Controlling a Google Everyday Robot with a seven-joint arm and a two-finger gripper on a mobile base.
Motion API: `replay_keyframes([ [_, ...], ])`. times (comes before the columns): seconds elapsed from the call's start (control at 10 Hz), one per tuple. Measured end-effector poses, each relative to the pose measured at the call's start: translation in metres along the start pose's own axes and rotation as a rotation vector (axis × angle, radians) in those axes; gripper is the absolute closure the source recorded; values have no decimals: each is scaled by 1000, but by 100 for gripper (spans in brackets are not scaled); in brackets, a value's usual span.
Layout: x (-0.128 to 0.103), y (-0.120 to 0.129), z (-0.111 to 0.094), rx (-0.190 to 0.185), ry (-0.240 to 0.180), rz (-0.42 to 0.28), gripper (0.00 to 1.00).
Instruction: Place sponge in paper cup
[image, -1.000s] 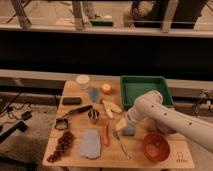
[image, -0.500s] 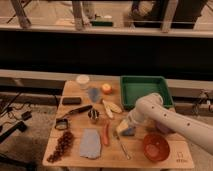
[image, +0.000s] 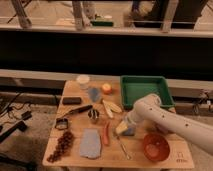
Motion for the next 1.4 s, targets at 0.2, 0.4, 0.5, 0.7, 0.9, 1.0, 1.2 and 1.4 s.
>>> replay_keyframes([
  [0.2, 1, 0, -3, 14, -10, -7, 49],
  [0.4, 2, 1, -2, 48, -14, -30, 71],
  [0.5, 3, 1, -1, 65, -16, -42, 78],
  [0.7, 5, 0, -1, 160, -25, -80, 87],
  [0.9, 6, 1, -3, 206, -32, -108, 87],
  [1.0, 8, 3, -11, 213, -42, -118, 87],
  [1.2, 2, 14, -28, 208, -78, -148, 87],
  [1.4, -2, 19, -41, 181, -102, -154, 87],
])
